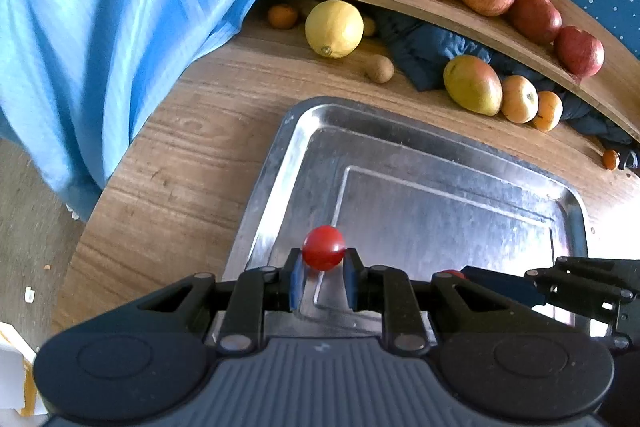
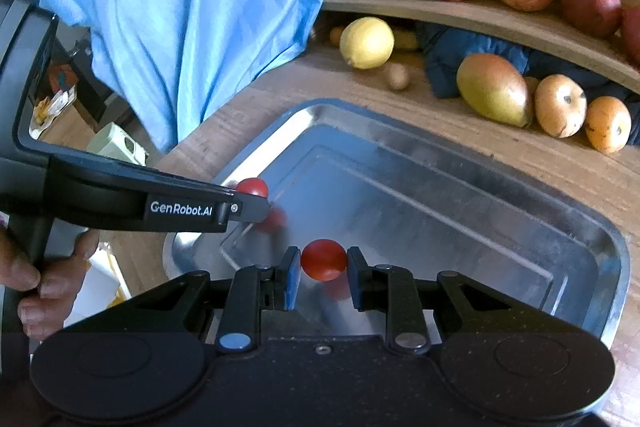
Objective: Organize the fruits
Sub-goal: 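Carry both cherry tomatoes over the steel tray and open both grippers, then withdraw both open grippers from the tray toward the shelf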
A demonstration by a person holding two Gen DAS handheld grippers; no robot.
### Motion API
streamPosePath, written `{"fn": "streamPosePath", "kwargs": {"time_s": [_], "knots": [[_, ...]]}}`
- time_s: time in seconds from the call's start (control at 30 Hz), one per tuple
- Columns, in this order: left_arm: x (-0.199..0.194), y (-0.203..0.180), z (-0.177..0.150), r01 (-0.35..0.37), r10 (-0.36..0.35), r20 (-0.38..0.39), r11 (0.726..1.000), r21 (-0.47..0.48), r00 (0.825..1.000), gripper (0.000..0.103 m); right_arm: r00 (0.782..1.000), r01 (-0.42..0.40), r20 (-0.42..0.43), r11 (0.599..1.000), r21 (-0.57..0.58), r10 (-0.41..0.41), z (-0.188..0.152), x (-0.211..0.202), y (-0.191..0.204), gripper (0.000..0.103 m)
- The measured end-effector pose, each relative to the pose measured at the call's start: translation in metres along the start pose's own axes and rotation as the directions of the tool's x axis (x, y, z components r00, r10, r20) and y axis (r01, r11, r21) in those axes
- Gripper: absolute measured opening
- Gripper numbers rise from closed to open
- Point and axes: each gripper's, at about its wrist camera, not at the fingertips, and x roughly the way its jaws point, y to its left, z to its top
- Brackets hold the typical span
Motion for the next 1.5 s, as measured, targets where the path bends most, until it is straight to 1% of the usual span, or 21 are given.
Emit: {"fn": "streamPosePath", "kwargs": {"time_s": [0.43,0.63,0.67,0.73,0.83,0.87,0.9,0.93,0.97,1.0,1.07,1.1,1.13,1.2,1.23,1.33,1.5], "knots": [[-0.004,-0.002,-0.013,-0.009,0.009,-0.002,1.0,-0.003,1.0,0.023,0.999,-0.028,-0.028,0.999,-0.025,0.028,-0.014,-0.003,0.006,0.027],[-0.006,-0.001,-0.015,-0.016,0.016,0.001,1.0,-0.003,1.0,0.025,0.999,-0.025,-0.027,0.999,-0.027,0.024,-0.017,-0.007,0.009,0.031],[-0.008,-0.001,-0.015,-0.018,0.018,0.006,1.0,-0.003,1.0,0.028,0.999,-0.025,-0.026,0.999,-0.029,0.024,-0.017,-0.007,0.009,0.032],[-0.011,0.0,-0.014,-0.017,0.017,0.015,1.0,-0.002,1.0,0.039,0.999,-0.025,-0.023,0.999,-0.033,0.025,-0.017,-0.007,0.01,0.034],[-0.015,0.001,-0.013,-0.015,0.015,0.029,1.0,-0.002,0.999,0.045,1.0,-0.026,-0.015,0.999,-0.038,0.026,-0.017,-0.008,0.012,0.04],[-0.016,0.002,-0.012,-0.015,0.015,0.032,1.0,-0.001,0.999,0.047,1.0,-0.027,-0.012,0.999,-0.039,0.026,-0.016,-0.008,0.012,0.044],[-0.017,0.002,-0.011,-0.014,0.014,0.037,1.0,-0.001,0.999,0.052,1.0,-0.026,-0.009,0.999,-0.041,0.026,-0.016,-0.009,0.013,0.047],[-0.018,0.002,-0.01,-0.014,0.014,0.042,1.0,0.0,0.999,0.058,1.0,-0.023,-0.004,0.999,-0.043,0.023,-0.015,-0.009,0.013,0.056],[-0.02,0.002,-0.009,-0.014,0.014,0.046,1.0,0.0,0.999,0.06,1.0,-0.02,0.002,0.999,-0.045,0.02,-0.015,-0.01,0.014,0.062],[-0.022,0.002,-0.008,-0.014,0.014,0.052,1.0,0.003,0.999,0.064,1.0,-0.019,0.007,0.999,-0.048,0.02,-0.014,-0.011,0.014,0.065],[-0.025,0.003,-0.007,-0.015,0.014,0.057,1.0,0.01,0.998,0.072,1.0,-0.008,0.026,0.998,-0.058,0.01,-0.013,-0.013,0.015,0.075],[-0.027,0.004,-0.007,-0.014,0.013,0.058,1.0,0.017,0.998,0.079,1.0,-0.007,0.028,0.998,-0.061,0.008,-0.013,-0.014,0.015,0.077],[-0.029,0.004,-0.006,-0.012,0.011,0.057,1.0,0.026,0.998,0.084,1.0,-0.005,0.028,0.998,-0.063,0.007,-0.012,-0.015,0.016,0.081],[-0.032,0.006,-0.007,-0.014,0.011,0.055,0.999,0.045,0.998,0.086,1.0,-0.003,0.023,0.998,-0.07,0.005,-0.012,-0.018,0.017,0.088],[-0.033,0.007,-0.007,-0.013,0.01,0.05,0.998,0.056,0.999,0.09,1.0,0.0,0.019,0.997,-0.074,0.002,-0.012,-0.02,0.017,0.091],[-0.036,0.007,-0.008,-0.014,0.011,0.028,0.996,0.093,1.0,0.096,1.0,0.021,-0.001,0.996,-0.086,-0.021,-0.014,-0.025,0.019,0.096],[-0.038,0.008,-0.008,-0.014,0.017,-0.016,0.985,0.173,1.0,0.1,0.996,0.072,-0.044,0.994,-0.081,-0.076,-0.015,-0.031,0.017,0.1]]}}
